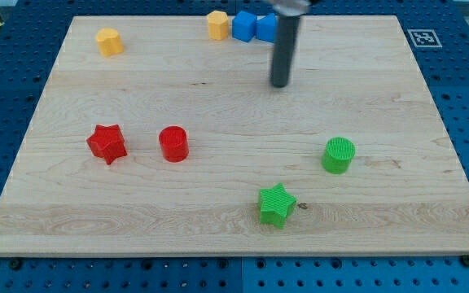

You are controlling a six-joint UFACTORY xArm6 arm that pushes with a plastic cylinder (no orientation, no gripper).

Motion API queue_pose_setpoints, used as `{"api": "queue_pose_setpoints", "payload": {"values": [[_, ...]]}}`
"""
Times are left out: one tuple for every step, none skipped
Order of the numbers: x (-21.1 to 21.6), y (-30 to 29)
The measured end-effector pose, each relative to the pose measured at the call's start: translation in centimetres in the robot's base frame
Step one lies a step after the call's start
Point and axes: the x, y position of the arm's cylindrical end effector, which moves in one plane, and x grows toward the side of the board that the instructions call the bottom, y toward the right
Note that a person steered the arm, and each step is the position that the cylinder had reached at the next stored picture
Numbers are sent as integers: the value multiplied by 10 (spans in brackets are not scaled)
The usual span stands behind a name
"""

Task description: Place the yellow heart below the yellow hexagon

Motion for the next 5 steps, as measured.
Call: {"api": "queue_pose_setpoints", "payload": {"values": [[-23,-75],[-63,-142],[-100,-194],[-141,-234],[-150,-289]]}}
